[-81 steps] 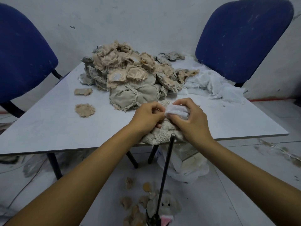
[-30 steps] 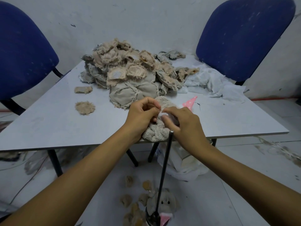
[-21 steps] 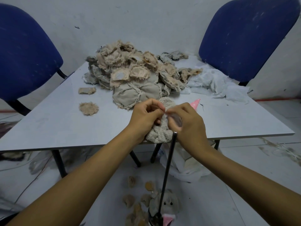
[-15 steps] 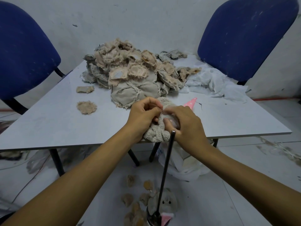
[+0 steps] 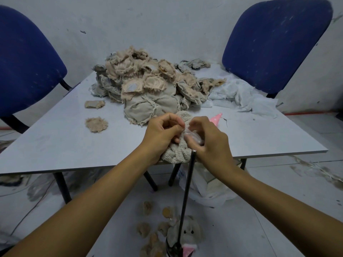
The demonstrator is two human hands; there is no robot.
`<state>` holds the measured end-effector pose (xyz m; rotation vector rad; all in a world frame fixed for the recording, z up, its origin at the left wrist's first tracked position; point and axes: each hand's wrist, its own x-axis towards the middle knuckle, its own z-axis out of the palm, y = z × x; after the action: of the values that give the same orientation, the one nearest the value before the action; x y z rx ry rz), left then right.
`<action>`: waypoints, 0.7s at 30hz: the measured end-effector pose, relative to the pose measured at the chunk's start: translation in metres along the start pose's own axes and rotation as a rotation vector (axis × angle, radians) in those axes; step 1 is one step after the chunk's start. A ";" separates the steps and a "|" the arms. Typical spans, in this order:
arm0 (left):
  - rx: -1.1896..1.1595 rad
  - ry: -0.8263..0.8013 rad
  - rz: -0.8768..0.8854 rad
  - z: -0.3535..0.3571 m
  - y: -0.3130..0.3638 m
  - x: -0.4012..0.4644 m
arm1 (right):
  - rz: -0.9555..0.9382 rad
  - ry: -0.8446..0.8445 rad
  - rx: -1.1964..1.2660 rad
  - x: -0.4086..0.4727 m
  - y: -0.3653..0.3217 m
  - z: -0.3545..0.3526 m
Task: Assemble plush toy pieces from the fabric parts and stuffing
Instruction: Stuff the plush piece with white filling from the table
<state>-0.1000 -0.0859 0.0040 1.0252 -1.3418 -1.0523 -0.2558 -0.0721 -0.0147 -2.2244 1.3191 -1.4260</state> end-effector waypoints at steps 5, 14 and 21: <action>-0.022 0.035 0.015 0.001 0.000 0.000 | -0.079 -0.181 -0.142 -0.004 0.001 0.000; 0.572 -0.027 -0.002 0.014 -0.005 0.011 | 0.266 0.003 0.198 0.013 0.007 -0.021; 0.399 -0.099 -0.048 0.020 0.002 0.013 | 0.387 -0.359 -0.161 0.027 0.015 -0.026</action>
<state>-0.1205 -0.0973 0.0084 1.3160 -1.6569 -0.8979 -0.2816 -0.0945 0.0075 -2.0365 1.6555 -0.7713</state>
